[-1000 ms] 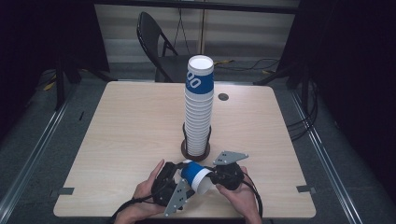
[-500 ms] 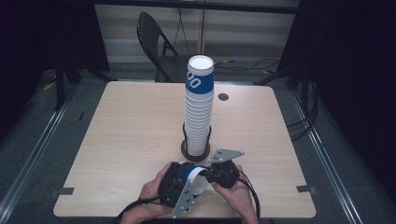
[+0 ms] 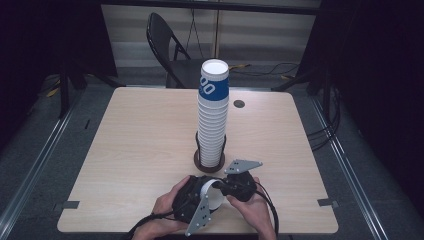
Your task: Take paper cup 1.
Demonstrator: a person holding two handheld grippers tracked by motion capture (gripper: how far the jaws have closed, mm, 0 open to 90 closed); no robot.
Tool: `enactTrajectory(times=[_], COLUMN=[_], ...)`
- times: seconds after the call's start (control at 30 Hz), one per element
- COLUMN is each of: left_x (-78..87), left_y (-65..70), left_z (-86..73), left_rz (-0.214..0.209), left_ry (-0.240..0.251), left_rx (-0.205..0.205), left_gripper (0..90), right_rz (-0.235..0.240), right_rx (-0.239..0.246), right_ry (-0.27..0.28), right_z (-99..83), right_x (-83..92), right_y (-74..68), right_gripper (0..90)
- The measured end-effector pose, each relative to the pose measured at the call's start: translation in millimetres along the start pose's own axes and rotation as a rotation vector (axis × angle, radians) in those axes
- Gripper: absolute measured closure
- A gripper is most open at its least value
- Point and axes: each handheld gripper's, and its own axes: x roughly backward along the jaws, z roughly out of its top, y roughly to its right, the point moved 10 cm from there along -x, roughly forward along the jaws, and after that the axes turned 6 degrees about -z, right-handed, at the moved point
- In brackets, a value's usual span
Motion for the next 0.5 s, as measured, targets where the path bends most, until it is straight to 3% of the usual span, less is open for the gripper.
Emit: enactTrajectory(times=[0.2, 0.5], left_x=[0.1, 1.2], left_y=[-1.3, -5.1], left_z=[0.9, 0.7], left_rz=[0.004, 0.020], left_ry=[0.006, 0.019], left_rx=[0.002, 0.037], left_gripper=[14.8, 16.9], right_rz=[0.040, 0.043], right_rx=[-0.023, -0.054], right_ry=[0.004, 0.019], right_z=[-0.3, 0.3], right_x=[-3.2, -4.7], right_y=[-5.9, -4.8], right_gripper=[87.8, 86.5])
